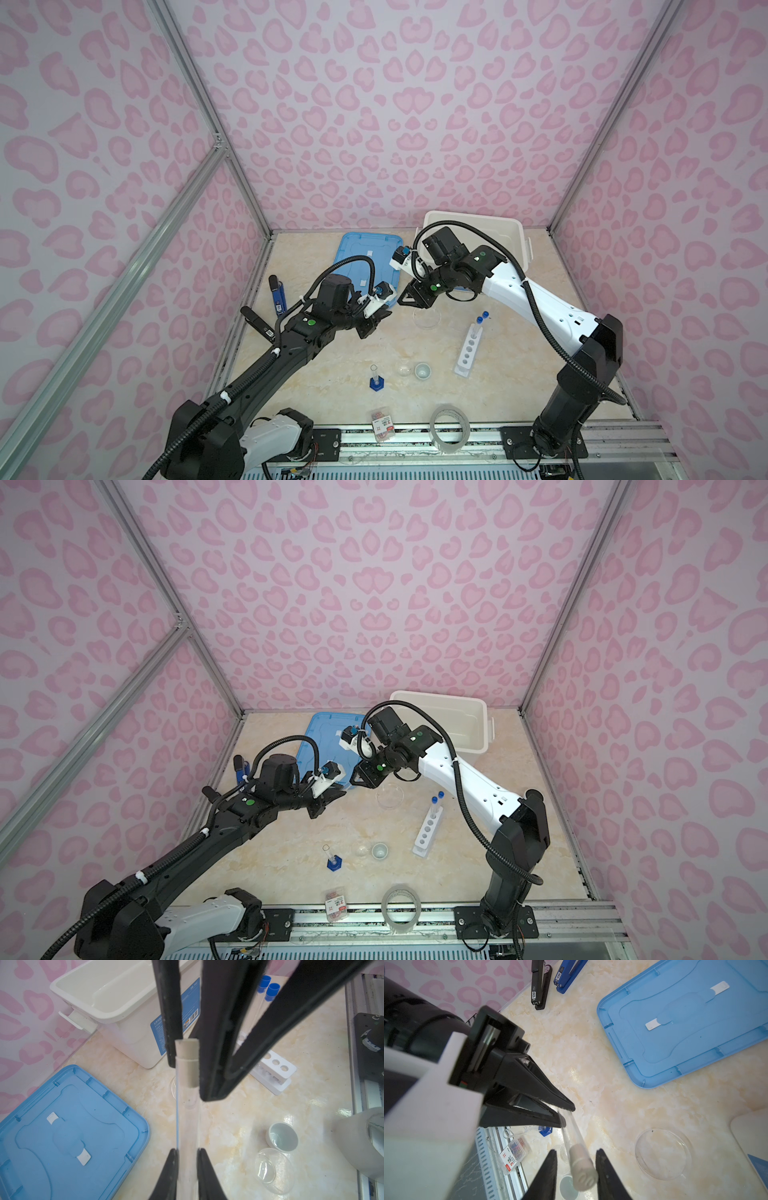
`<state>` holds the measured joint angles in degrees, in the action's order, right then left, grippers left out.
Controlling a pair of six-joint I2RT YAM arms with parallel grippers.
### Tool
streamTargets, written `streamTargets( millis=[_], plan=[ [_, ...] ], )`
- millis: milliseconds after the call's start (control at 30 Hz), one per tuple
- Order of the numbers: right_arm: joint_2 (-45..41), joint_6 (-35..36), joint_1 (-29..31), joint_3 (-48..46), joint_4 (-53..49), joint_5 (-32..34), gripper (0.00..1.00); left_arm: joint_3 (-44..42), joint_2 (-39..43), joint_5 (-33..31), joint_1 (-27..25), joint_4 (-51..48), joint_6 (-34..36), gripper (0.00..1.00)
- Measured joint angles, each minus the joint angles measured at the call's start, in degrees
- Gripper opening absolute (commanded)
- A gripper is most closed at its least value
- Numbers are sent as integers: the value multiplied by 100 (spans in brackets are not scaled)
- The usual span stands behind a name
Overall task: Organize the chemistry lab equipment
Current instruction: 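Move right gripper to the tube's white cap while left gripper holds it up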
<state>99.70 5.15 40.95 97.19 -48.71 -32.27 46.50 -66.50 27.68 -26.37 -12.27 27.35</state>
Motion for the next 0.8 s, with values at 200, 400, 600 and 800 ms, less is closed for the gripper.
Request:
streamTargets(
  millis=[200,400,600,800],
  plan=[
    [7,-4,15,0,2,-15,30,-7,9,46,0,2,0,6],
    [7,-26,24,-4,22,-15,28,-7,9,74,0,0,2,6],
    [7,-37,31,-9,87,-17,22,-7,22,101,0,0,2,6],
    [7,-109,50,-28,116,-74,16,-9,37,101,-7,-15,17,6]
  ],
)
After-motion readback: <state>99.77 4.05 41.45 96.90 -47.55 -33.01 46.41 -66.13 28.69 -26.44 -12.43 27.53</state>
